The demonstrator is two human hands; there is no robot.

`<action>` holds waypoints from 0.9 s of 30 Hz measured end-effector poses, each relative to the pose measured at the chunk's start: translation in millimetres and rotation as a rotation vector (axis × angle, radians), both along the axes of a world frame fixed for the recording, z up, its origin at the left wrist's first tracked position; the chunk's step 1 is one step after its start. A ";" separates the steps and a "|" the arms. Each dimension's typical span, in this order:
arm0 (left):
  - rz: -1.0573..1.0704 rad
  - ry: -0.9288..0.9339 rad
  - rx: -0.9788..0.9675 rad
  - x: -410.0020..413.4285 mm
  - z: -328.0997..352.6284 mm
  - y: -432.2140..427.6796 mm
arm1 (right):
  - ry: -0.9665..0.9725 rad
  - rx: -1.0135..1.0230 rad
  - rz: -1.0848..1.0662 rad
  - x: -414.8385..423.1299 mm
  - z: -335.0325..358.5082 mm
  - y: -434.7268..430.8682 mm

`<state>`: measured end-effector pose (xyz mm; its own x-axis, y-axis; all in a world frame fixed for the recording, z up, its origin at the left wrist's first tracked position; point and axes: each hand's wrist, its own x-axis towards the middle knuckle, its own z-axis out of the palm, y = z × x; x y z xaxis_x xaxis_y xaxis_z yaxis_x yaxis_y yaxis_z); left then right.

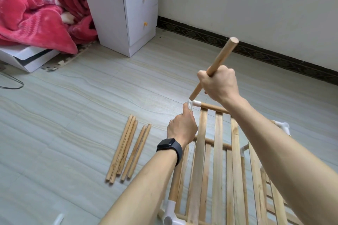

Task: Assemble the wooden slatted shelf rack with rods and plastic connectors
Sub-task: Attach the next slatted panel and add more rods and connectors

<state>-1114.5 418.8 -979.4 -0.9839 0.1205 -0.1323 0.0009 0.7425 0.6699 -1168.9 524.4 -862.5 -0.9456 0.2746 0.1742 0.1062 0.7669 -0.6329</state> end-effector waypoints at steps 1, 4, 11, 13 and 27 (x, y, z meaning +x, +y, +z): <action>0.005 0.003 -0.002 -0.3 0.0 0.4 | 0.019 0.040 0.038 0.6 -1.5 -5.6; 0.018 0.023 -0.006 -0.9 0.4 -1.0 | 0.075 0.145 0.138 7.0 -11.6 -20.9; 0.015 0.019 -0.035 1.3 4.9 -0.1 | 0.065 0.033 0.058 10.0 -14.2 -9.6; 0.010 0.012 -0.042 3.1 4.7 1.3 | -0.009 -0.075 -0.006 1.0 -7.6 0.7; 0.003 -0.019 -0.119 4.1 0.6 -7.1 | -0.040 0.069 0.013 -23.6 -12.6 -38.5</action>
